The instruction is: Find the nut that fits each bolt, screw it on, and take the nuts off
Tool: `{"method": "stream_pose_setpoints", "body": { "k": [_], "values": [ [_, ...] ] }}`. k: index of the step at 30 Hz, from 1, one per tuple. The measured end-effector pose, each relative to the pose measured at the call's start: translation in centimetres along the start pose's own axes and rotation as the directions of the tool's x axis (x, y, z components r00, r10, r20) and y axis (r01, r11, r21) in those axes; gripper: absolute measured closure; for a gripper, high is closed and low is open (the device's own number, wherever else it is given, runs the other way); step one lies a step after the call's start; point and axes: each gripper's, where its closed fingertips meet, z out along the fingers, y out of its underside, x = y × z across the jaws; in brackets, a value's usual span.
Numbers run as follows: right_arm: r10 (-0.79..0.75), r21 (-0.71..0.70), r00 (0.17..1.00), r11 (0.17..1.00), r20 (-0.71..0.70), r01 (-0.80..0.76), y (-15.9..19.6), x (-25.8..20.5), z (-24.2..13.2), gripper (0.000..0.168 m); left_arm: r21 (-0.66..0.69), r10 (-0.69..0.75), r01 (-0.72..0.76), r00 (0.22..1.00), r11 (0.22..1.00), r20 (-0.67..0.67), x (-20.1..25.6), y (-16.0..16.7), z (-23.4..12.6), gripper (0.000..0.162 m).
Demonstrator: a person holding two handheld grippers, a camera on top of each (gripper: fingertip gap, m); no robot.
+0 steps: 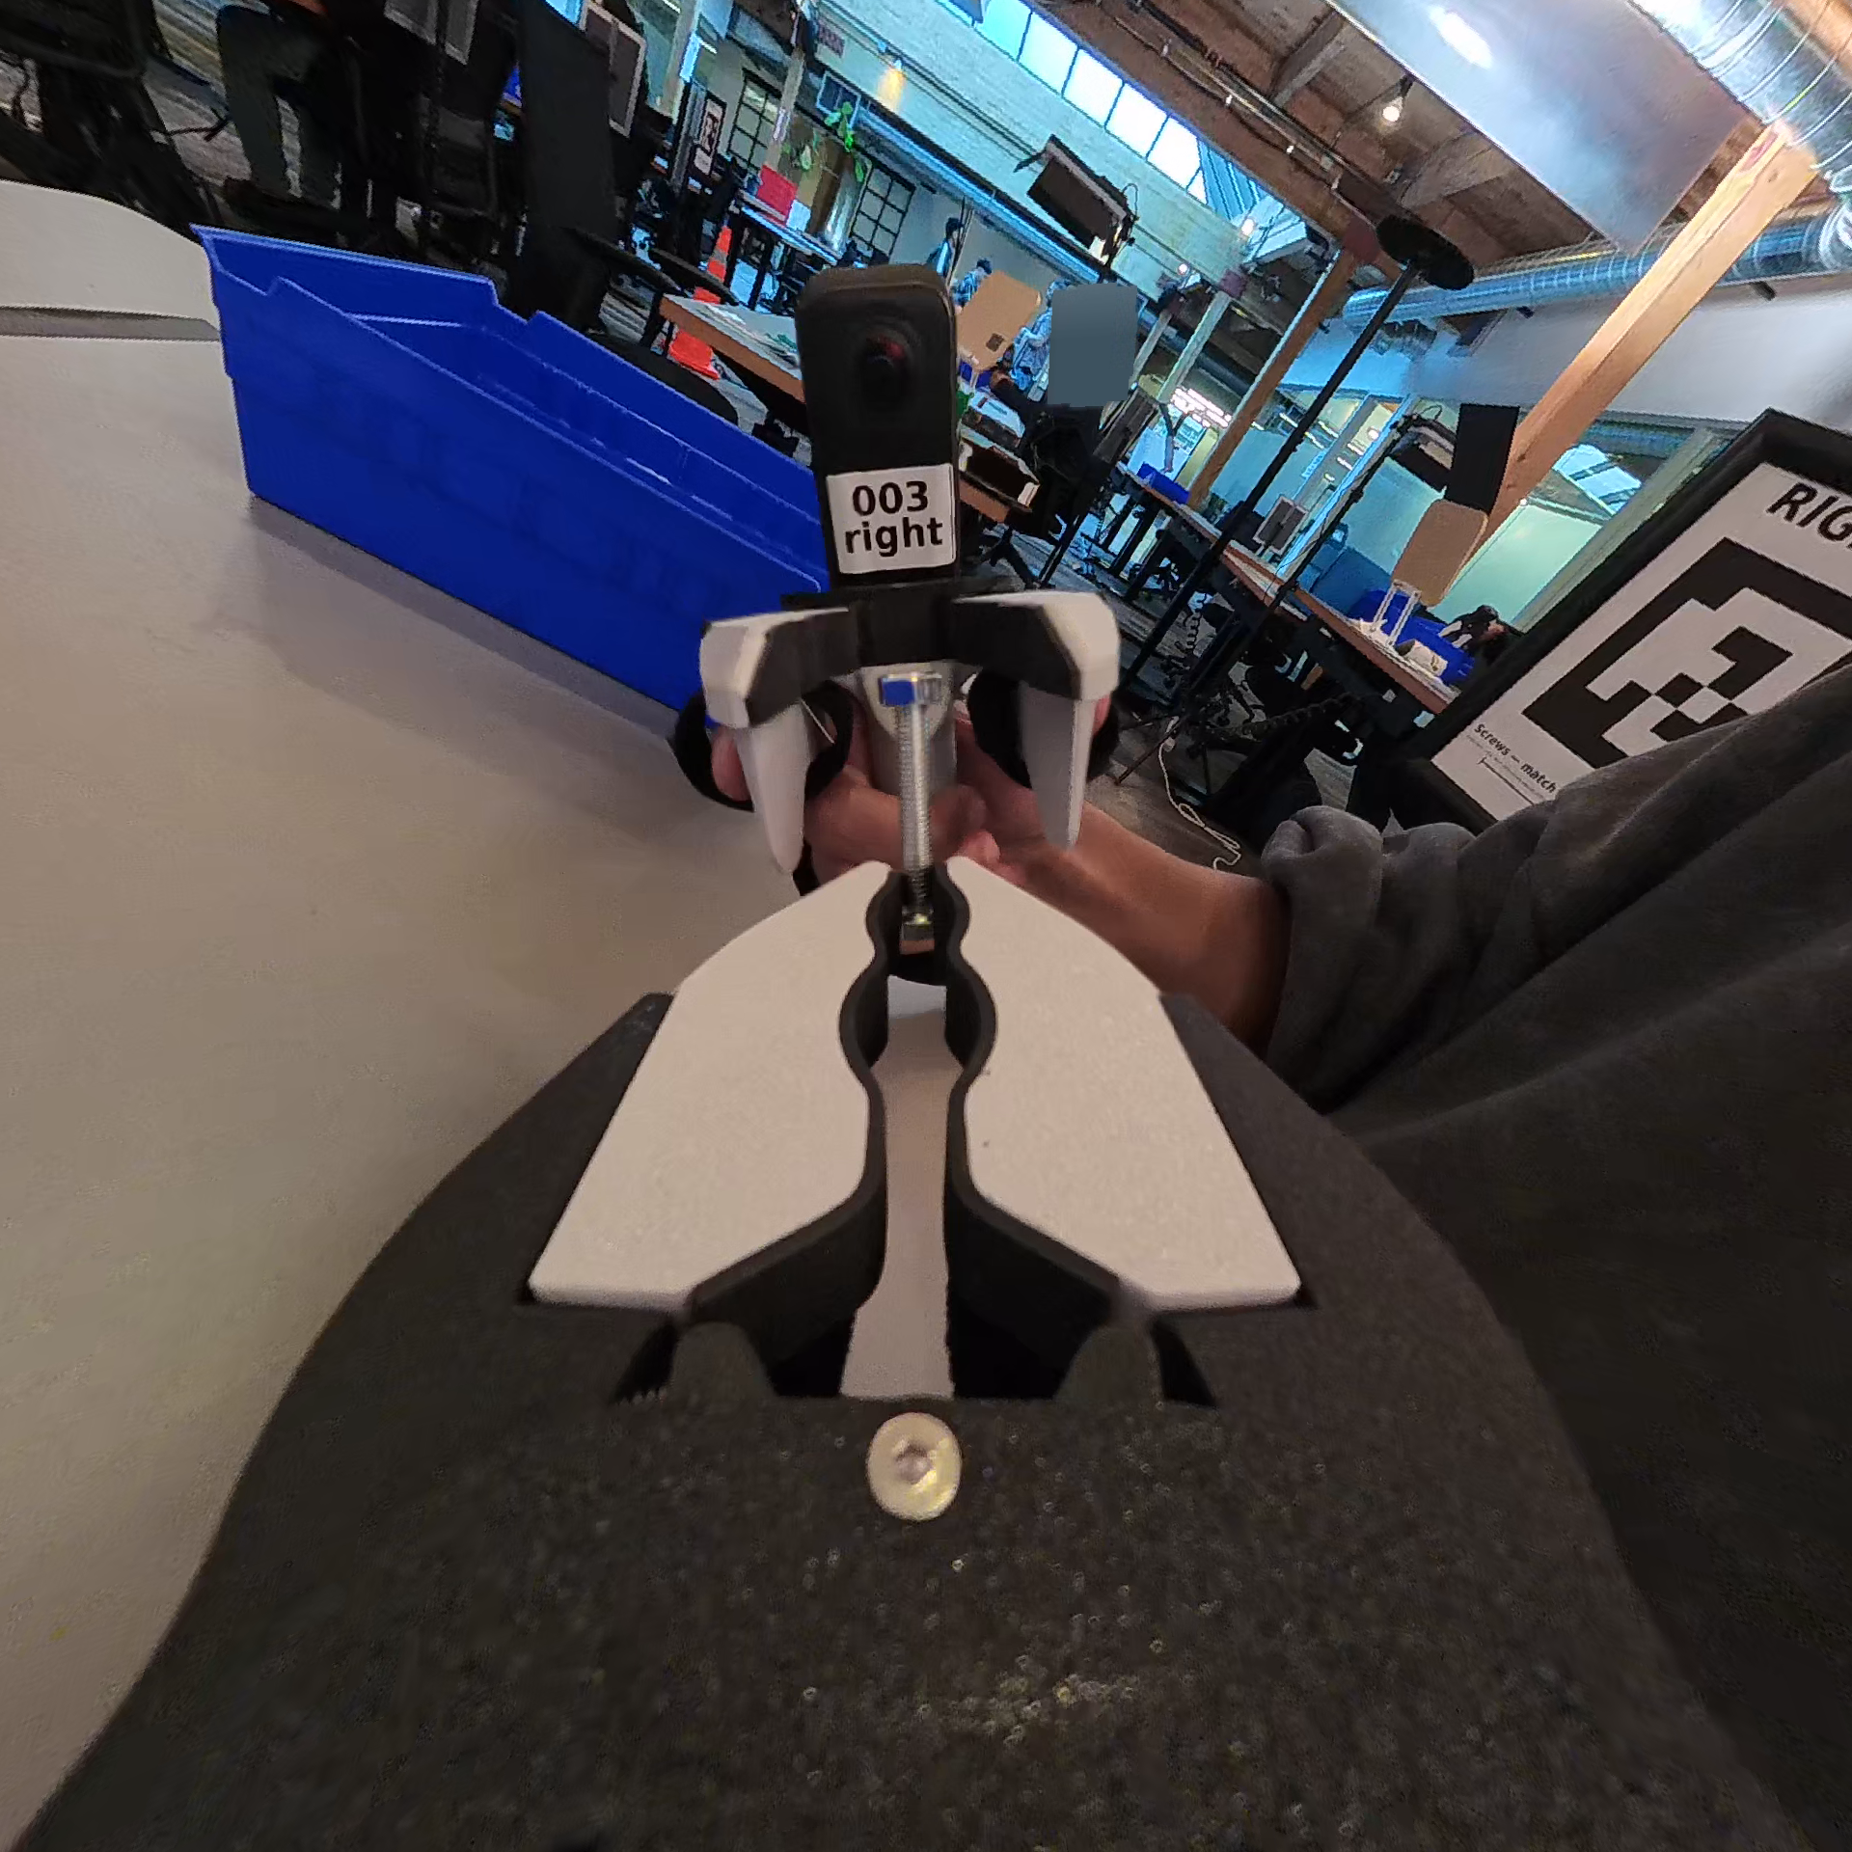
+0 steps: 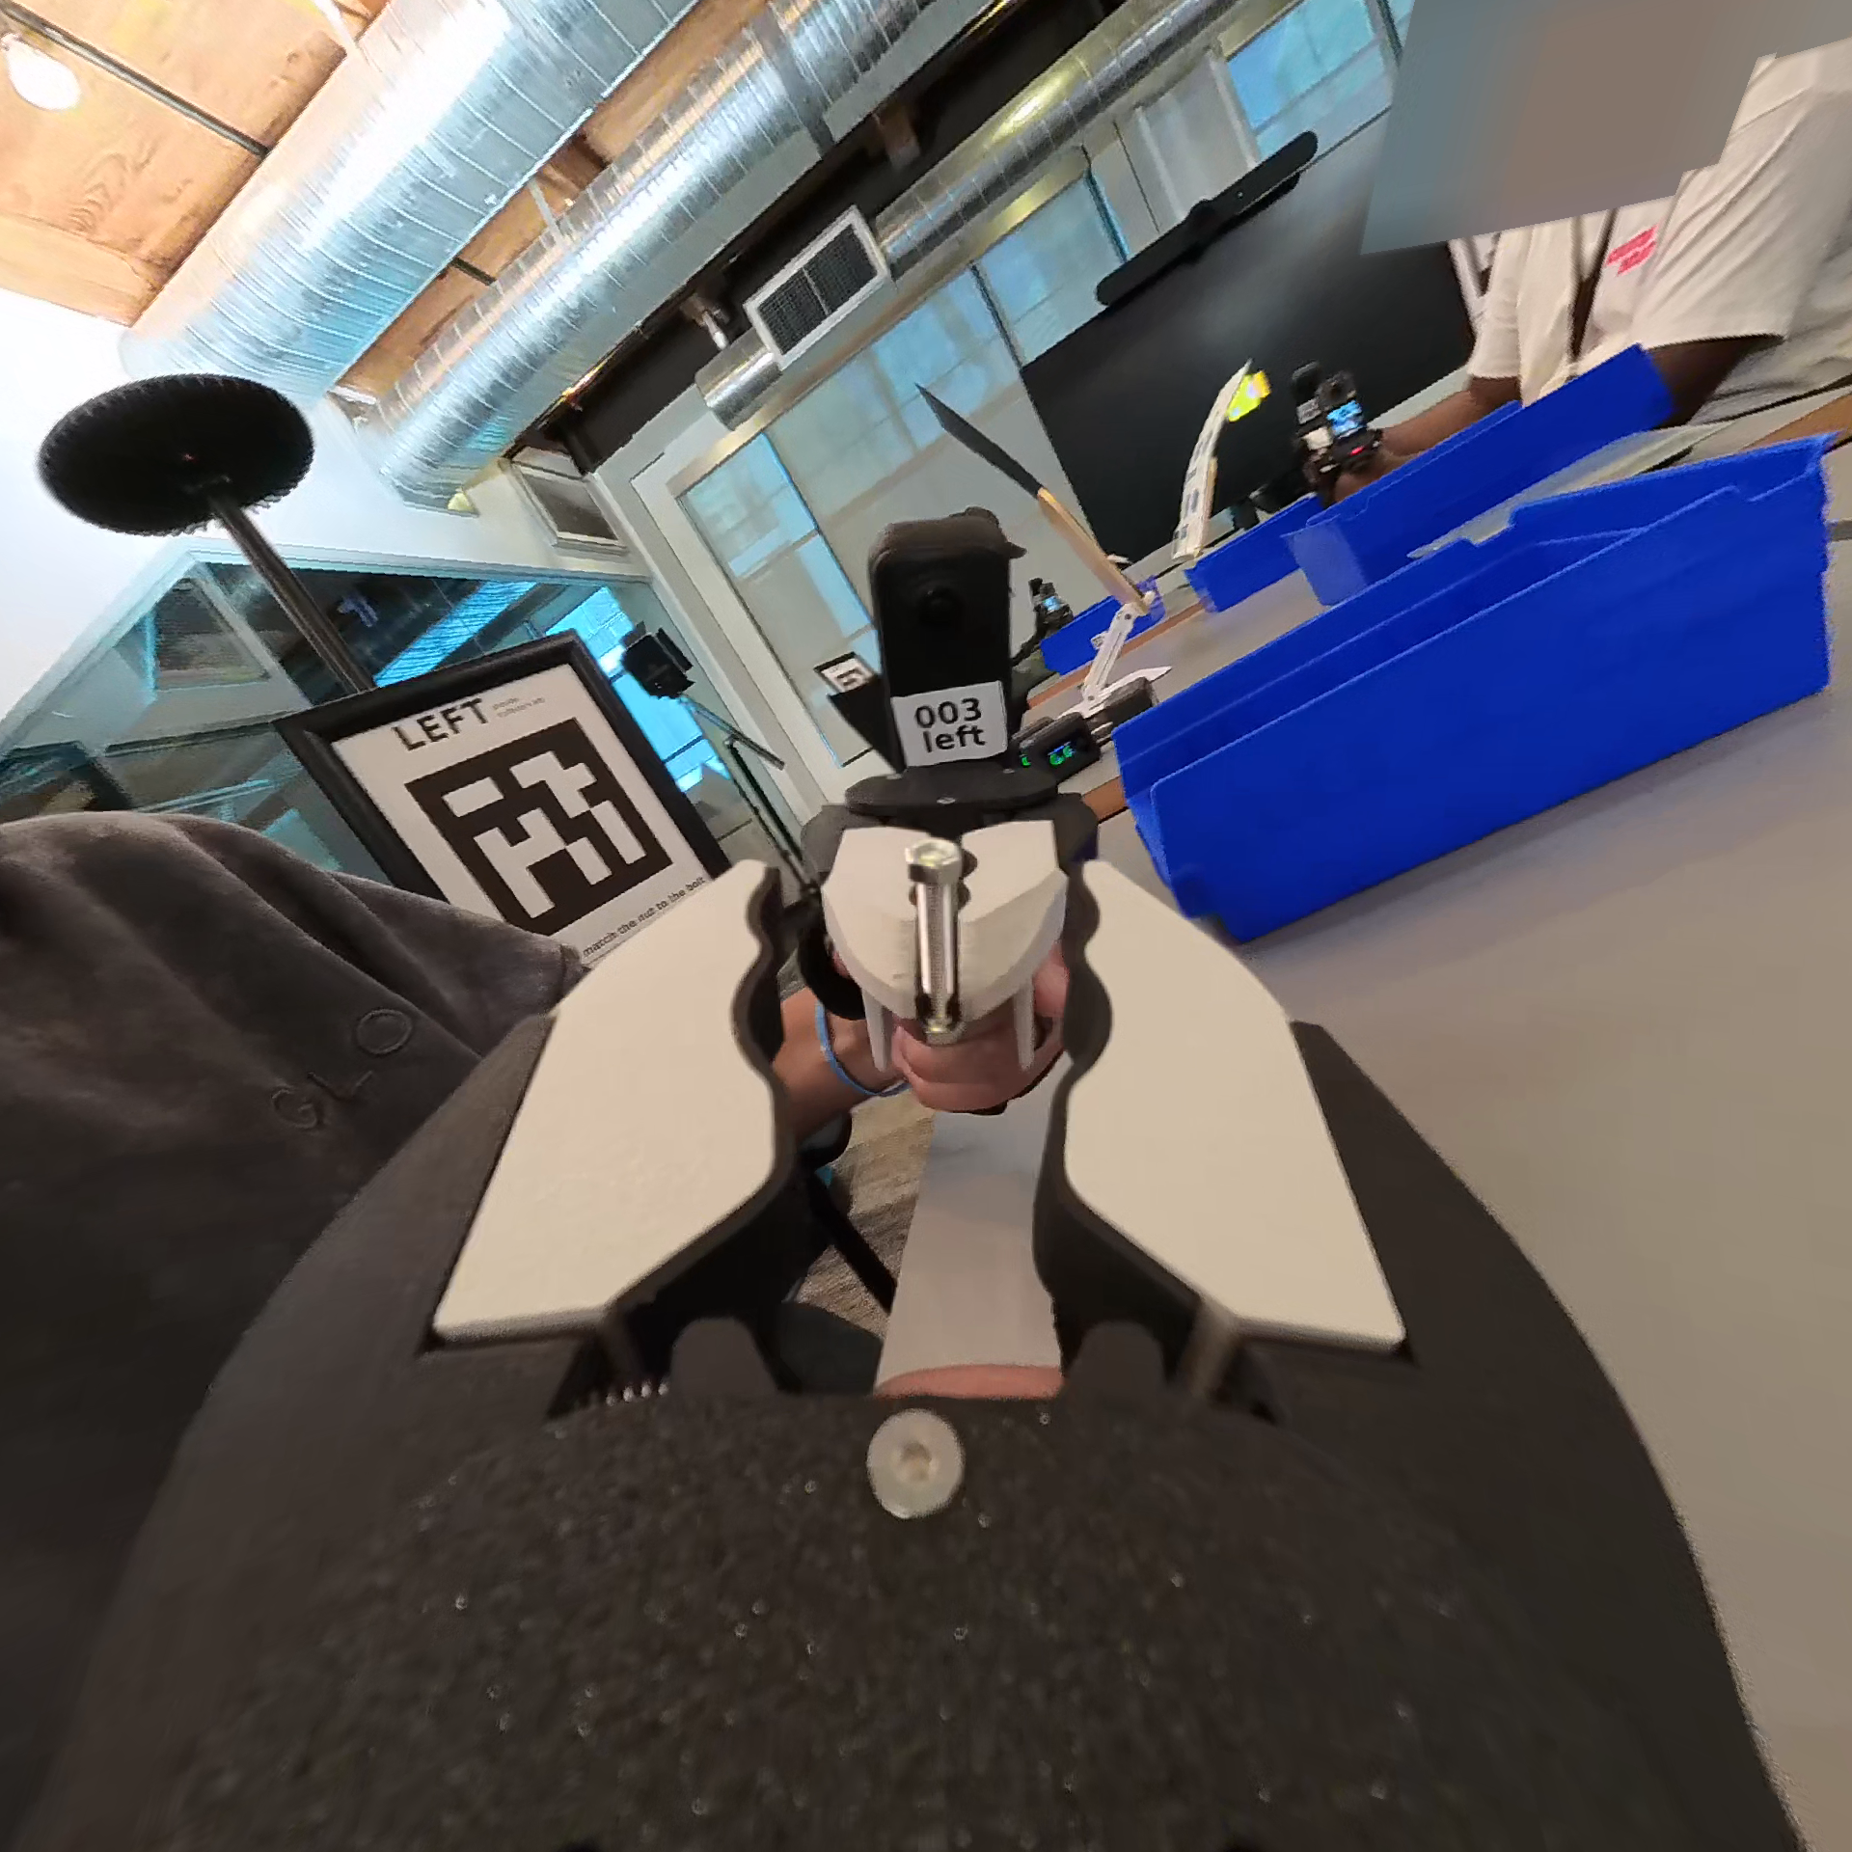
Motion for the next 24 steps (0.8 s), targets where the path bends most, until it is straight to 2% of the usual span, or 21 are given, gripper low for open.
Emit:
{"method": "stream_pose_setpoints", "body": {
  "k": [1, 2, 3, 4, 6, 9, 12, 15, 18, 19, 20, 24],
  "values": [
    [-0.001, -0.01, 1.0, 1.0, 0.017, 0.001, 0.2, -0.3, 0.2, 0.12, -0.006, -0.002, 0.002, 1.0, 1.0, -0.004, 0.0, 0.1, 0.1, 0.157],
    [-0.008, -0.024, 1.0, 1.0, 0.027, 0.009, 0.5, -0.5, 0.5, 0.133, -0.008, -0.004, 0.004, 1.0, 1.0, -0.007, 0.1, 0.2, 0.1, 0.157],
    [-0.022, -0.042, 0.999, 0.999, 0.032, 0.024, 0.8, -0.6, 0.6, 0.154, -0.006, -0.003, 0.003, 1.0, 1.0, -0.017, 0.2, 0.2, 0.2, 0.157],
    [-0.05, -0.048, 0.999, 0.998, 0.021, 0.051, 0.8, -0.4, 0.5, 0.159, -0.009, -0.005, 0.005, 0.999, 1.0, -0.041, 0.6, 0.3, 0.2, 0.157],
    [-0.087, -0.05, 0.993, 0.995, 0.079, 0.091, 1.0, -1.3, 0.2, 0.159, -0.015, -0.013, 0.011, 0.996, 1.0, -0.09, 1.4, 0.4, 0.3, 0.157],
    [-0.104, -0.044, 0.97, 0.992, 0.22, 0.116, 1.3, -3.4, -0.1, 0.159, -0.026, -0.059, 0.054, 0.971, 0.998, -0.233, 3.7, 0.6, 0.6, 0.157],
    [-0.179, -0.053, 0.94, 0.978, 0.289, 0.202, 2.0, -5.0, -0.2, 0.16, -0.047, -0.131, 0.122, 0.919, 0.991, -0.372, 5.4, 1.1, 0.9, 0.157],
    [-0.161, -0.069, 0.937, 0.979, 0.309, 0.191, 2.1, -5.4, -0.5, 0.16, -0.044, -0.146, 0.141, 0.901, 0.989, -0.409, 5.8, 1.1, 1.0, 0.157],
    [-0.084, -0.084, 0.962, 0.99, 0.261, 0.11, 1.7, -4.4, -0.4, 0.156, -0.028, -0.126, 0.125, 0.927, 0.992, -0.354, 5.0, 0.9, 0.9, 0.157],
    [-0.072, -0.088, 0.97, 0.992, 0.231, 0.094, 1.6, -3.9, -0.3, 0.145, -0.021, -0.117, 0.117, 0.94, 0.993, -0.321, 4.4, 0.8, 0.8, 0.157],
    [-0.061, -0.082, 0.979, 0.994, 0.195, 0.078, 1.4, -3.4, -0.3, 0.134, -0.012, -0.099, 0.1, 0.957, 0.995, -0.273, 3.6, 0.7, 0.7, 0.157],
    [0.009, -0.021, 1.0, 1.0, -0.006, -0.01, 0.0, -0.1, -0.3, 0.12, 0.054, -0.007, 0.007, 1.0, 0.999, -0.01, -0.5, -0.5, -0.6, 0.157]
  ]
}}
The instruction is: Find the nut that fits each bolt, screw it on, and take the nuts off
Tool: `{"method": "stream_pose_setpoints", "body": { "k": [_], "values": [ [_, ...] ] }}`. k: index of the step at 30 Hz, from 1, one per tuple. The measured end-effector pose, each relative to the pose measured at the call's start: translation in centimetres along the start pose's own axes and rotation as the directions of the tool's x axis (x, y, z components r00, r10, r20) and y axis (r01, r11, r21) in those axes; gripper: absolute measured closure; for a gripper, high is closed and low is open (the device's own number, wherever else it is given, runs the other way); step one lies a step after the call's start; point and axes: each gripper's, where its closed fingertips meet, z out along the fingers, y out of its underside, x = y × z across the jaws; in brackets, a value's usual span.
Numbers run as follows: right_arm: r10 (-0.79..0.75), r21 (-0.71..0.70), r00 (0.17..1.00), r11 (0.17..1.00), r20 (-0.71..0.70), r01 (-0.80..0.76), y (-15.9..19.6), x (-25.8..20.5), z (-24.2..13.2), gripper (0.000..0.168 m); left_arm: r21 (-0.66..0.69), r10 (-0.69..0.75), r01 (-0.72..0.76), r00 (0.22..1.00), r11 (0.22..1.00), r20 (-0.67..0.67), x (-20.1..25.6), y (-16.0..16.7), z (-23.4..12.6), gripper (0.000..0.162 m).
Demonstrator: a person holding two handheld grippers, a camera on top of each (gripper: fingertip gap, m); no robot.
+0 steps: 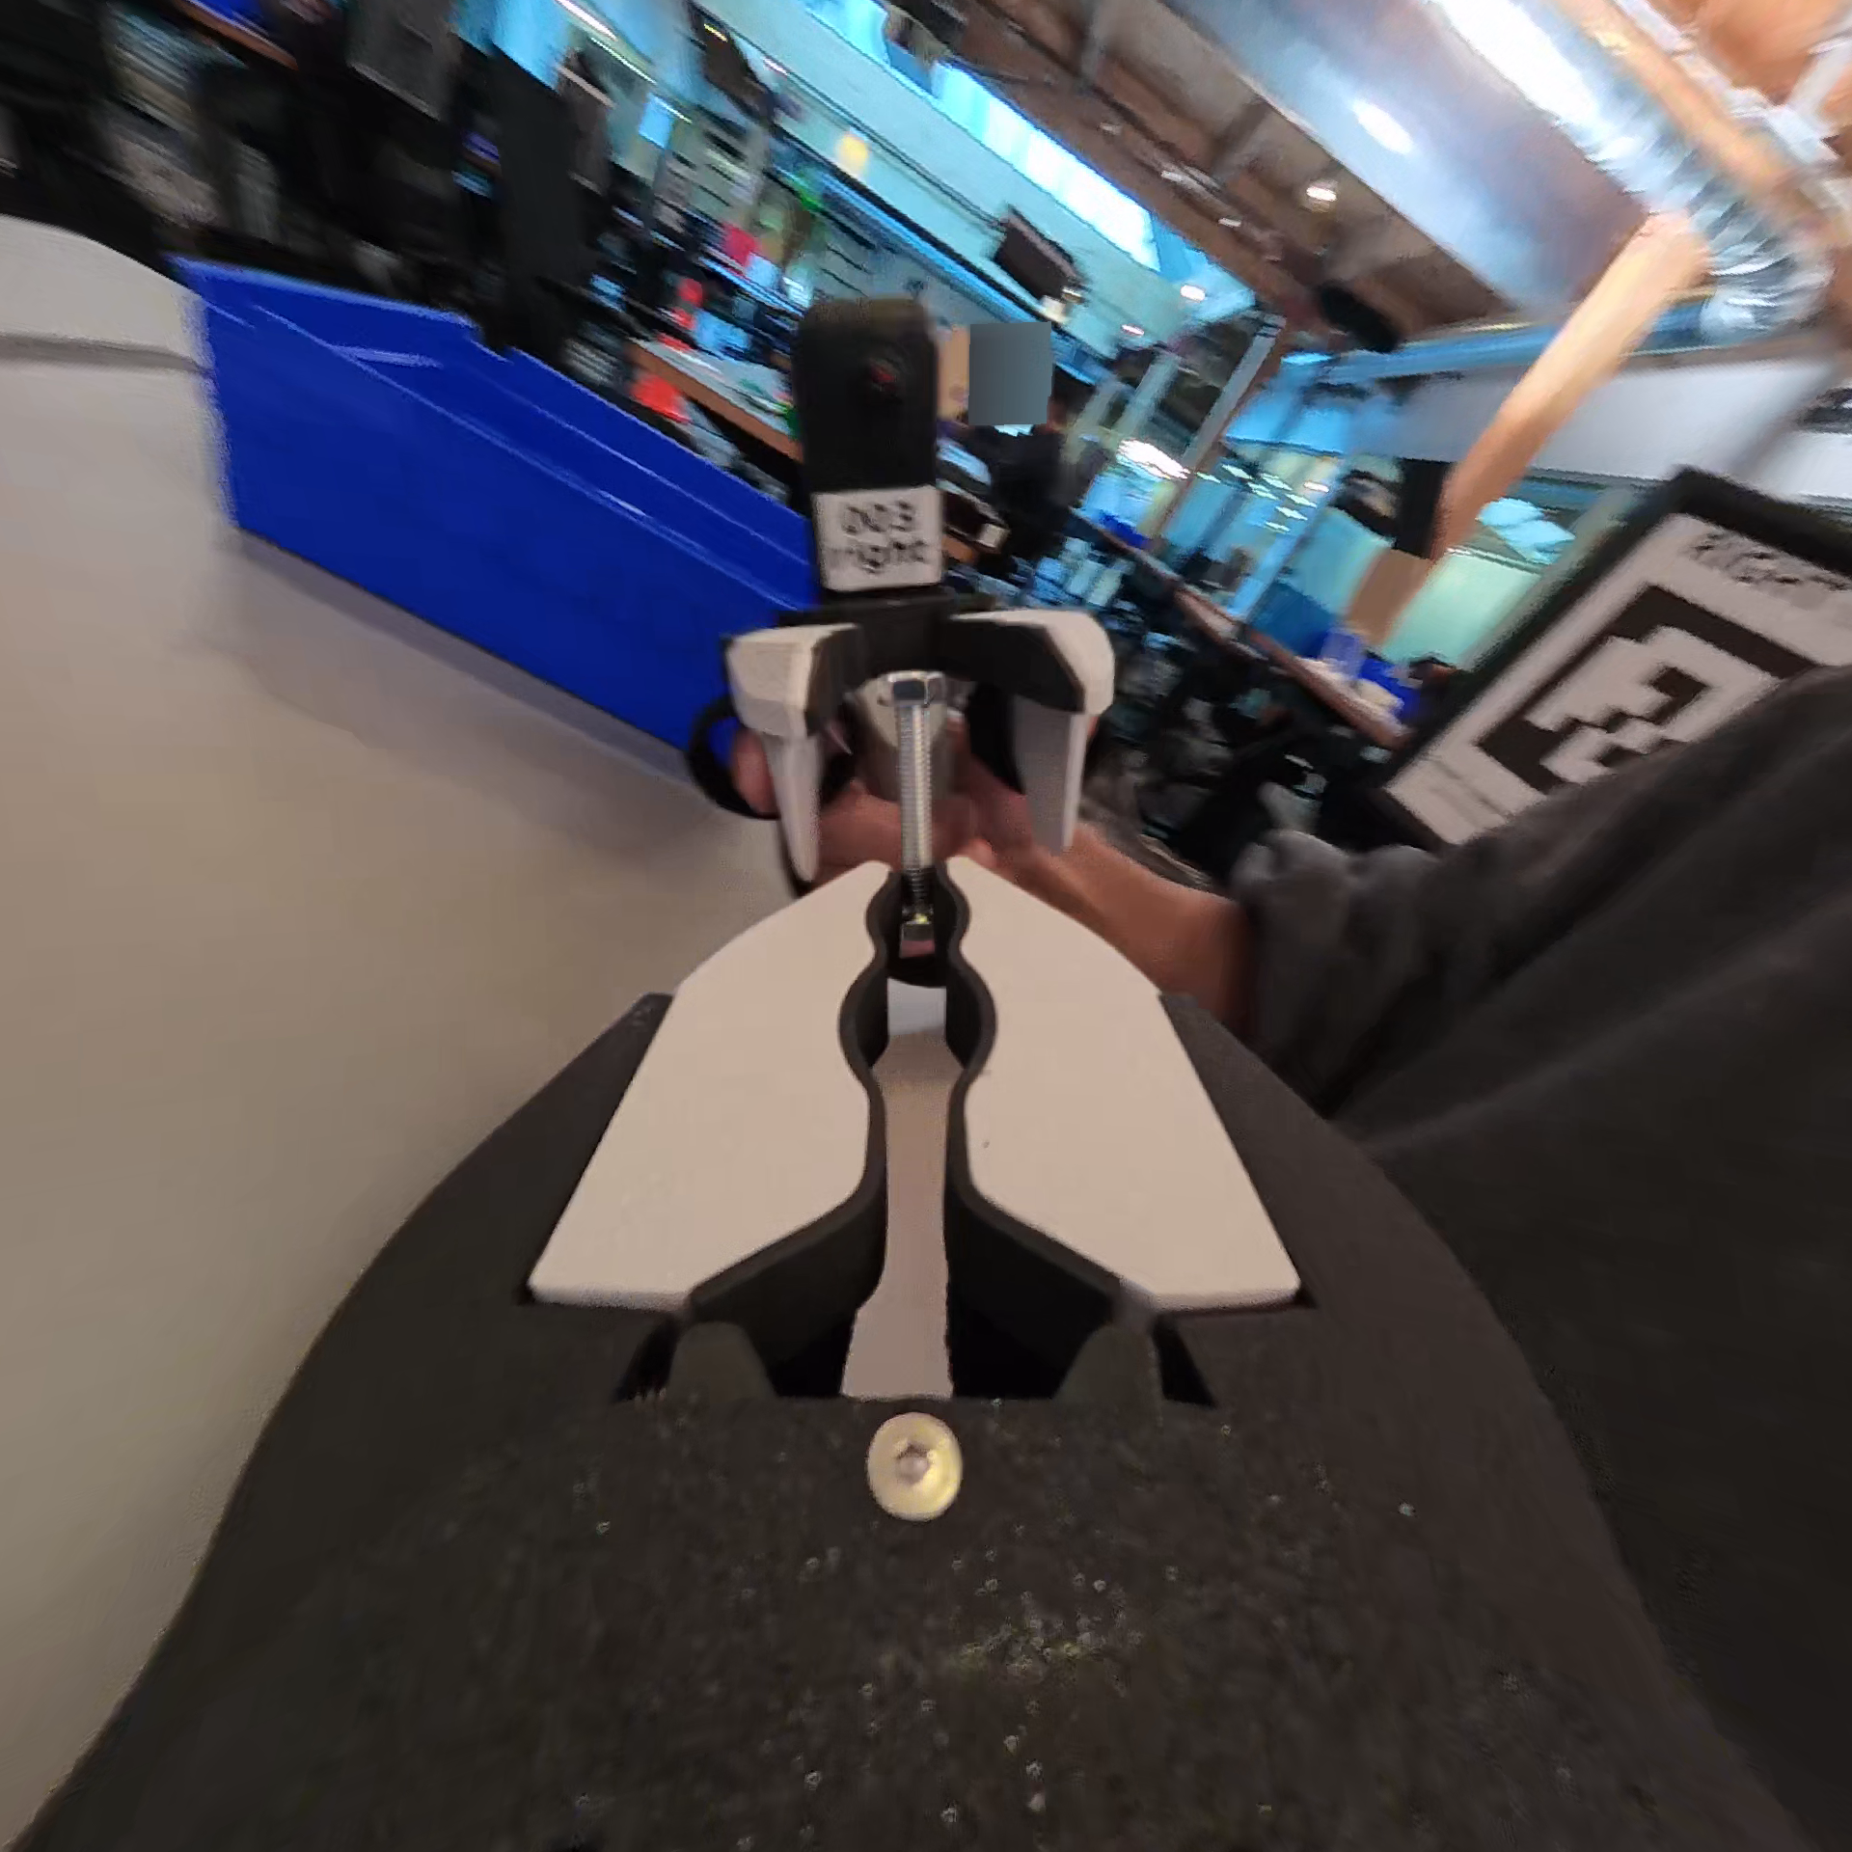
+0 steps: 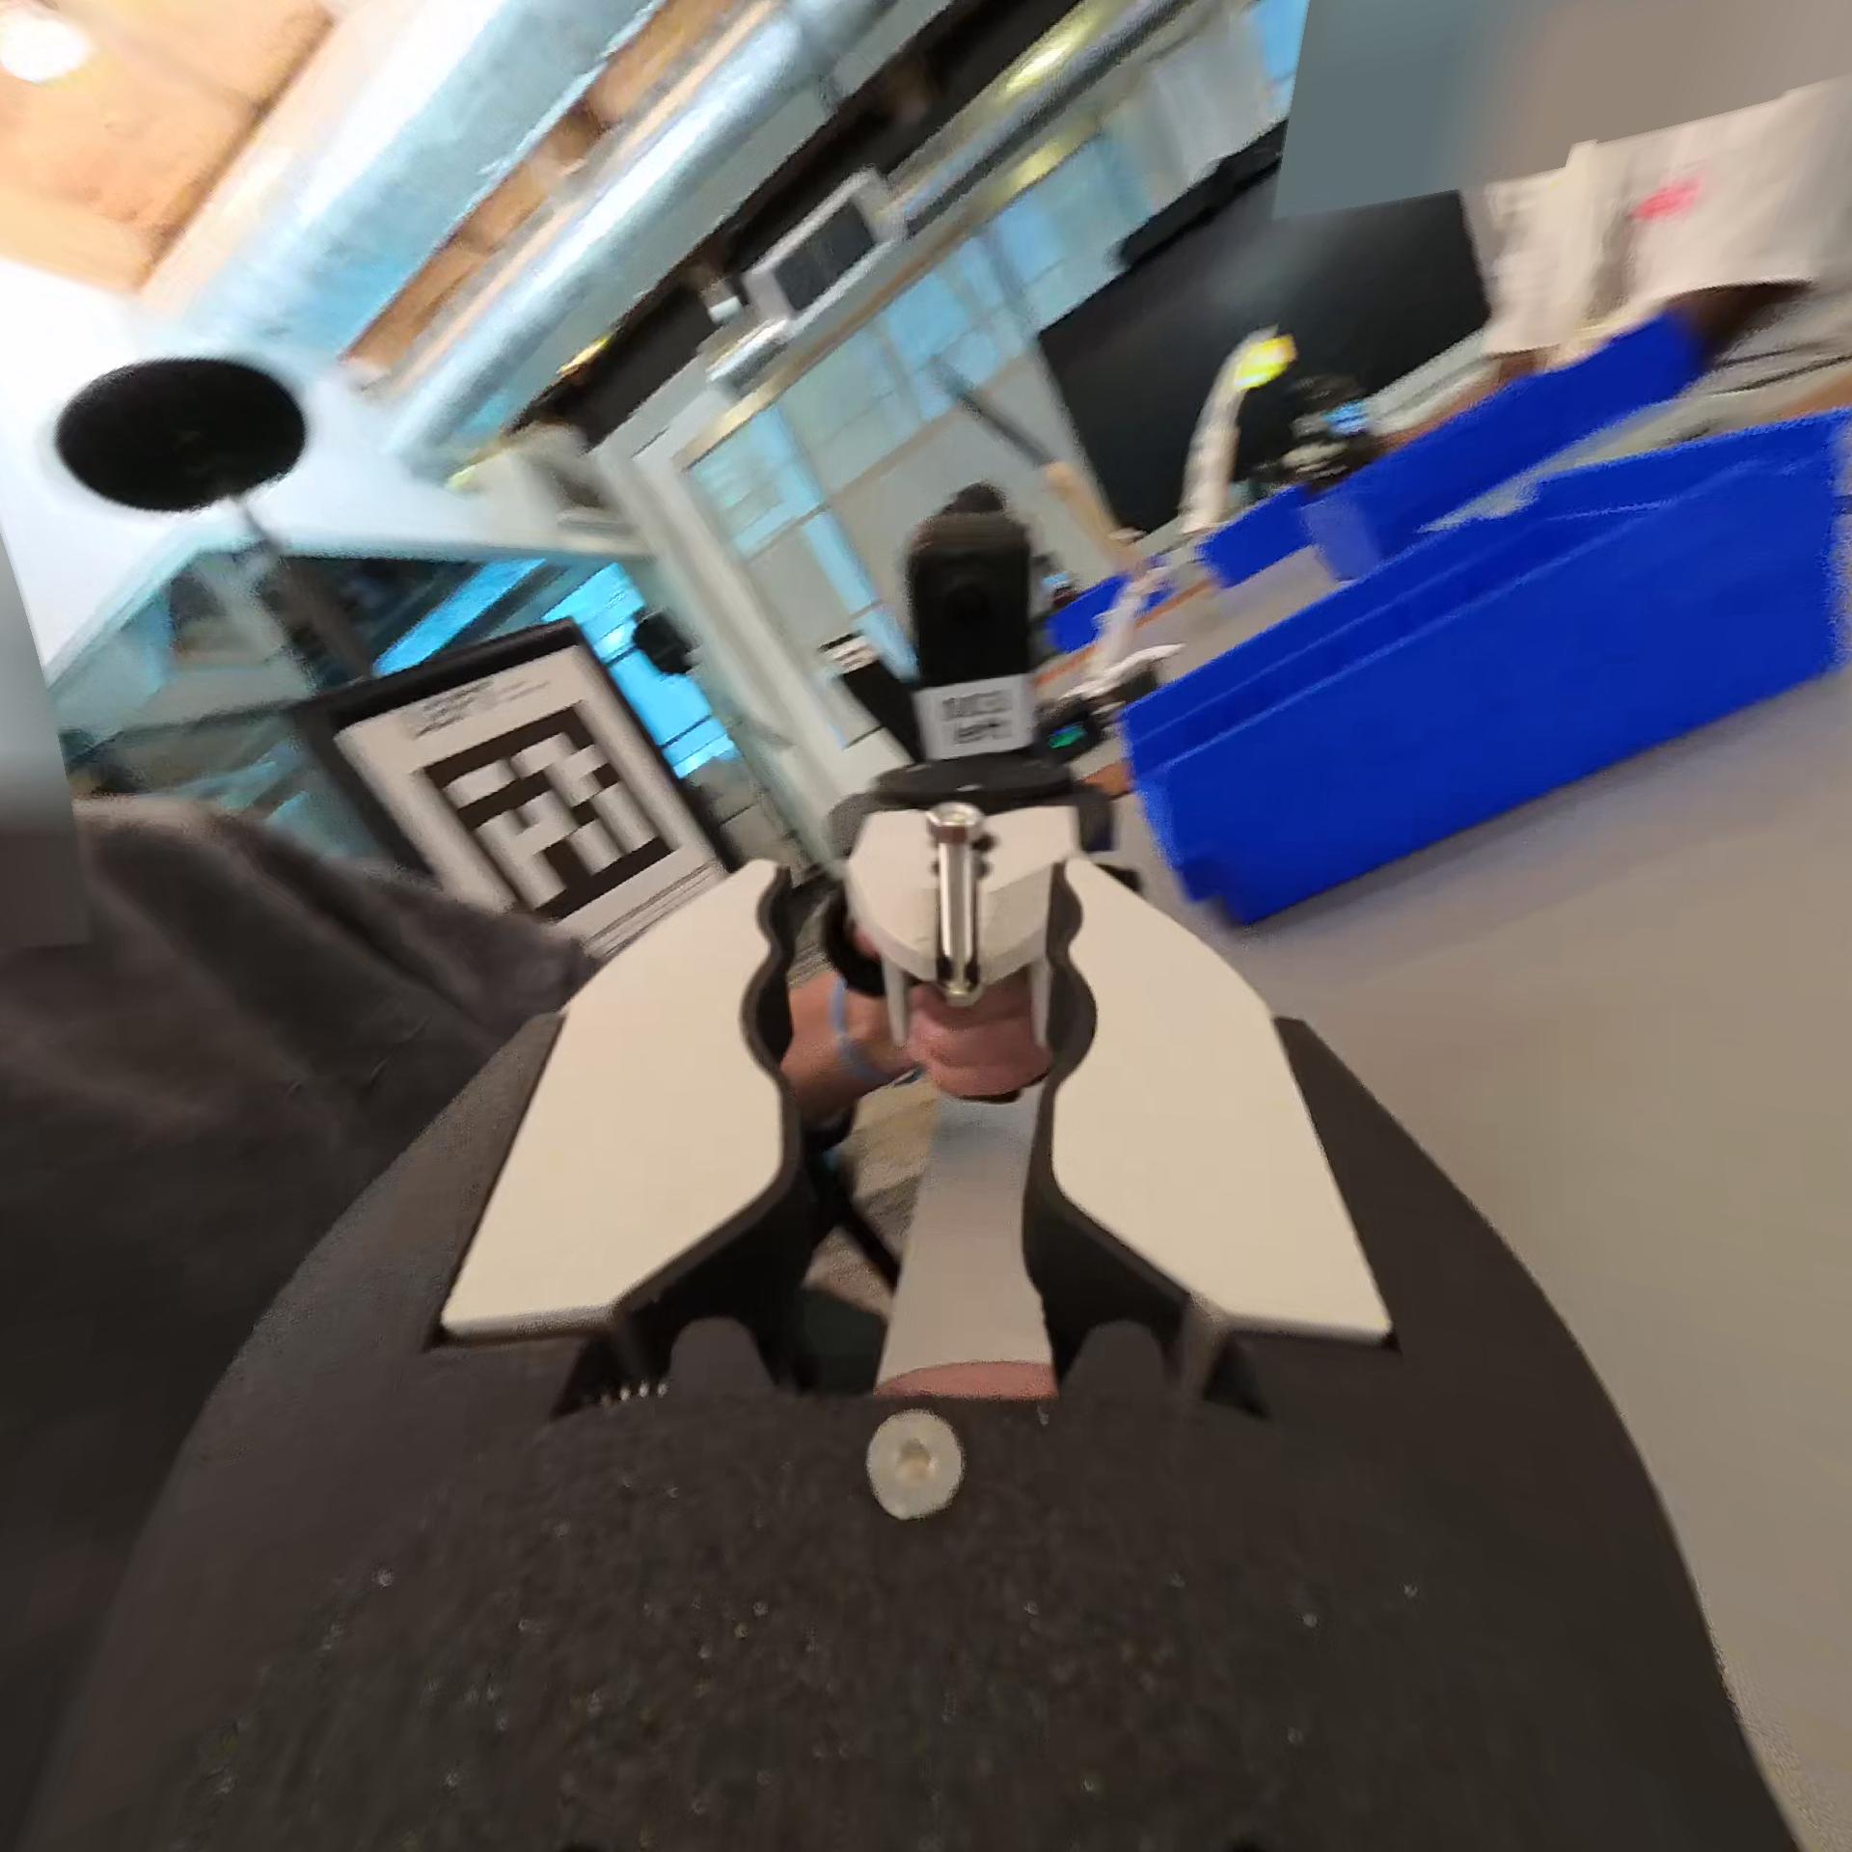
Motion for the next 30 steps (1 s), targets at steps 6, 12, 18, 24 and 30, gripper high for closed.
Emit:
{"method": "stream_pose_setpoints", "body": {
  "k": [6, 12, 18, 24, 30],
  "values": [
    [0.116, 0.212, 0.934, 0.976, -0.337, -0.045, -1.5, 4.2, 0.5, 0.125, -0.024, 0.125, -0.124, 0.939, 0.992, 0.319, -4.5, -0.2, -1.3, 0.157],
    [-0.051, 0.121, 0.839, 0.983, -0.542, 0.138, -0.1, 4.9, 1.3, 0.138, -0.056, 0.139, -0.127, 0.935, 0.99, 0.326, -4.7, 0.5, -0.9, 0.157],
    [-0.077, 0.046, 0.841, 0.992, -0.535, 0.12, 0.7, 4.9, 1.7, 0.157, -0.103, 0.165, -0.141, 0.946, 0.985, 0.279, -3.8, 1.2, -0.2, 0.157],
    [-0.14, 0.019, 0.909, 0.987, -0.392, 0.161, 0.3, 3.3, 2.2, 0.157, -0.049, 0.089, -0.082, 0.982, 0.995, 0.166, -2.4, 0.7, -0.3, 0.157],
    [-0.145, 0.027, 0.989, 0.989, -0.014, 0.145, 0.5, -0.5, 1.6, 0.157, -0.018, -0.073, 0.071, 0.988, 0.997, -0.137, 1.5, 0.6, 0.2, 0.157]
  ]
}}
